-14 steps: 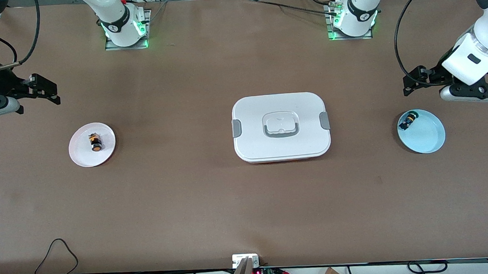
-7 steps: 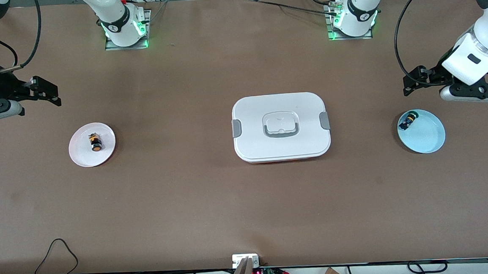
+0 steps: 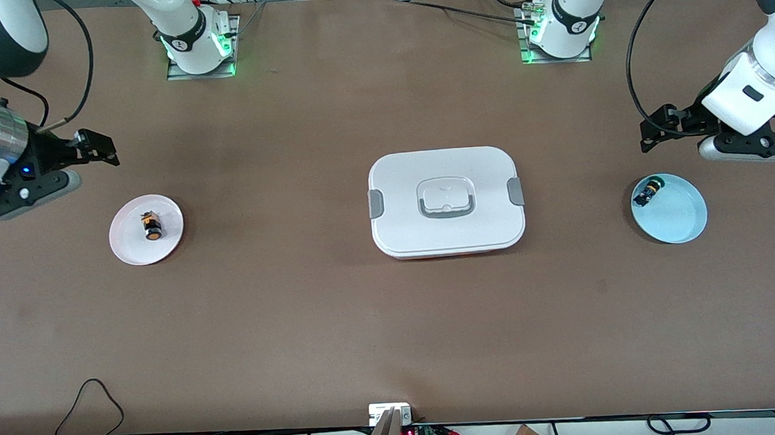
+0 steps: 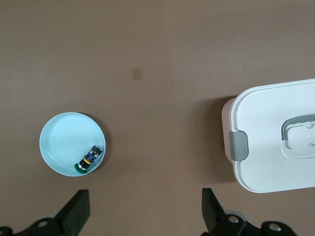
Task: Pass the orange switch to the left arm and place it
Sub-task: 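Move the right gripper down over the orange switch on the white plate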
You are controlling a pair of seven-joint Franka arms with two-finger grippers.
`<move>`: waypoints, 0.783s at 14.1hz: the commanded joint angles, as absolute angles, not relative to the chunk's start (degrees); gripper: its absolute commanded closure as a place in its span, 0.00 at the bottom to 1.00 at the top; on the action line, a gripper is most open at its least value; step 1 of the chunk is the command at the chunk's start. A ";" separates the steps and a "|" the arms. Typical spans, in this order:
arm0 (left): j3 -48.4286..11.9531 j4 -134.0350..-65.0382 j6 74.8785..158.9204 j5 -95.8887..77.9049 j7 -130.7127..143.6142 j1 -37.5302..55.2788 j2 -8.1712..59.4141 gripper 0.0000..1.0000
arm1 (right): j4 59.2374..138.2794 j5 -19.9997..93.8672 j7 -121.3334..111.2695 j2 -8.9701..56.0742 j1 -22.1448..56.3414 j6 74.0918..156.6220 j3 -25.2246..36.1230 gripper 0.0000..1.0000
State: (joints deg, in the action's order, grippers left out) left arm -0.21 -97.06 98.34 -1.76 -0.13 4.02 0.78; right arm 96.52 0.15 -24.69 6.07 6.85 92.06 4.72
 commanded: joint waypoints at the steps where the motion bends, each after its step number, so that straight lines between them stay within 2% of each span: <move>1: -0.44 -95.10 96.94 -0.18 0.62 4.04 1.67 0.00 | 97.72 -1.05 -34.76 9.05 6.24 95.43 4.92 0.00; 5: -0.44 -95.10 96.94 -0.18 0.62 4.04 1.58 0.00 | 104.23 -0.97 -55.41 9.58 3.87 105.19 4.83 0.00; 11: -0.44 -95.10 96.94 -0.09 0.62 4.13 1.67 0.00 | 107.93 -0.97 -79.17 13.97 1.06 112.67 4.83 0.00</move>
State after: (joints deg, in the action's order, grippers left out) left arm -0.22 -97.02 98.34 -1.76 -0.13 4.02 0.81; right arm 106.87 -0.33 -73.38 12.91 2.48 110.60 5.29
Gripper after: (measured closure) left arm 0.000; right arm 0.000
